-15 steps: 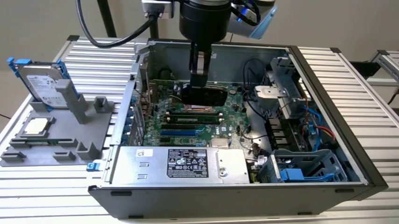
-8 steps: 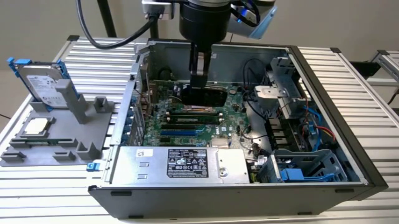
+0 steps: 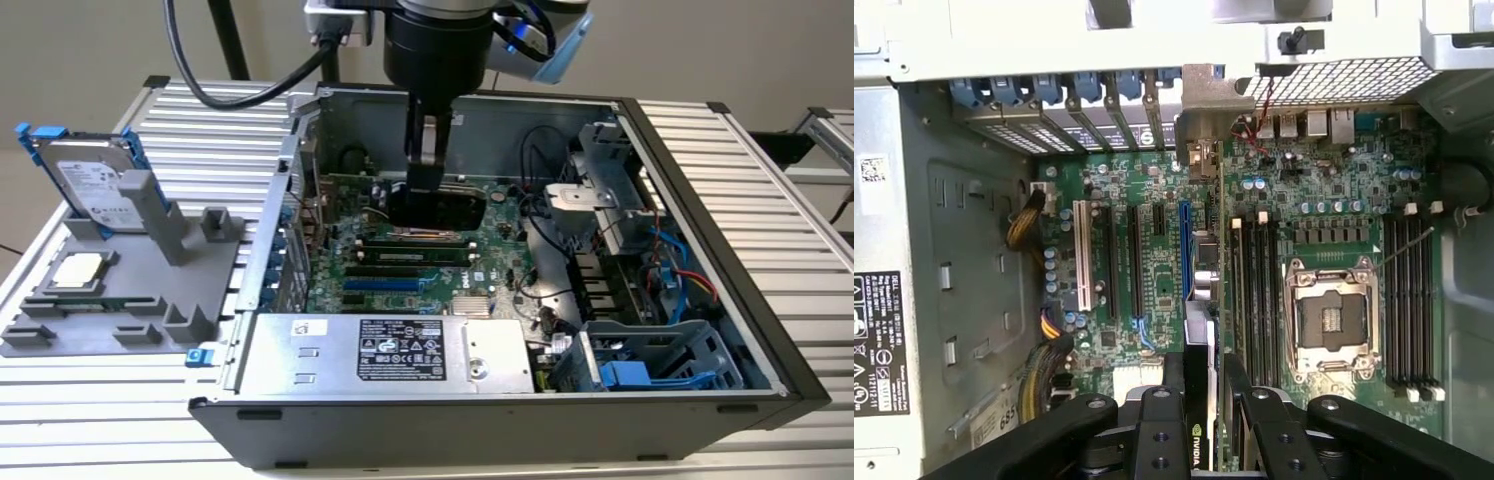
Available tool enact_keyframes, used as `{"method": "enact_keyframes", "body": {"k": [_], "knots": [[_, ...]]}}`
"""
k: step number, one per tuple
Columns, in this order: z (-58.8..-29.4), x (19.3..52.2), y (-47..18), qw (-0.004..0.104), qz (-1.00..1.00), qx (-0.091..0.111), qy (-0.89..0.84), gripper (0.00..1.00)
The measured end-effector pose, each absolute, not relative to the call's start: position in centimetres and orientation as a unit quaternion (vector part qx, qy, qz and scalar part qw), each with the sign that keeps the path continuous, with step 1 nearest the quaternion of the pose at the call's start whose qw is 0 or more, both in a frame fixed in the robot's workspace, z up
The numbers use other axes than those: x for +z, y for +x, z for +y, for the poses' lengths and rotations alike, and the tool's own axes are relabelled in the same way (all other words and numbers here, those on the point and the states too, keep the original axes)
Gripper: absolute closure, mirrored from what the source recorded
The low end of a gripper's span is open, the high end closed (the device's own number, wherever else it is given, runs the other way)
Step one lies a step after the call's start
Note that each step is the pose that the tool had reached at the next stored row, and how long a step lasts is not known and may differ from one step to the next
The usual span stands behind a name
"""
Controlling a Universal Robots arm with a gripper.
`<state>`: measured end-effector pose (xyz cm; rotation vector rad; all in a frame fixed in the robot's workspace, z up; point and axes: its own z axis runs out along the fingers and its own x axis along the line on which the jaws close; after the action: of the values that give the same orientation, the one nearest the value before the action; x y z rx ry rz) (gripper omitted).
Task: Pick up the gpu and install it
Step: 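Insert the gpu into the slot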
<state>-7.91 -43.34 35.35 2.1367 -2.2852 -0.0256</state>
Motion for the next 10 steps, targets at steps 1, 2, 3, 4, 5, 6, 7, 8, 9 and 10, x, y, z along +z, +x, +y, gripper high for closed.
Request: {"method": "enact_keyframes", "body": {"k": [1,2,3,4,5,6,7,8,9,10], "knots": [[-43.34,35.31,-7.91,0.006,-0.730,-0.008,0.683,1.00],[-43.34,35.28,-7.91,0.006,-0.730,-0.008,0.683,1.00],[-43.34,35.24,-7.91,0.006,-0.730,-0.008,0.683,1.00],[-43.34,35.20,-7.91,0.006,-0.730,-0.008,0.683,1.00],[-43.34,35.17,-7.91,0.006,-0.730,-0.008,0.683,1.00],[-43.34,35.13,-7.91,0.006,-0.730,-0.008,0.683,1.00],[-43.34,35.10,-7.91,0.006,-0.730,-0.008,0.683,1.00],[-43.34,35.07,-7.91,0.006,-0.730,-0.008,0.683,1.00],[-43.34,35.04,-7.91,0.006,-0.730,-0.008,0.683,1.00],[-43.34,35.00,-7.91,0.006,-0.730,-0.008,0.683,1.00]]}}
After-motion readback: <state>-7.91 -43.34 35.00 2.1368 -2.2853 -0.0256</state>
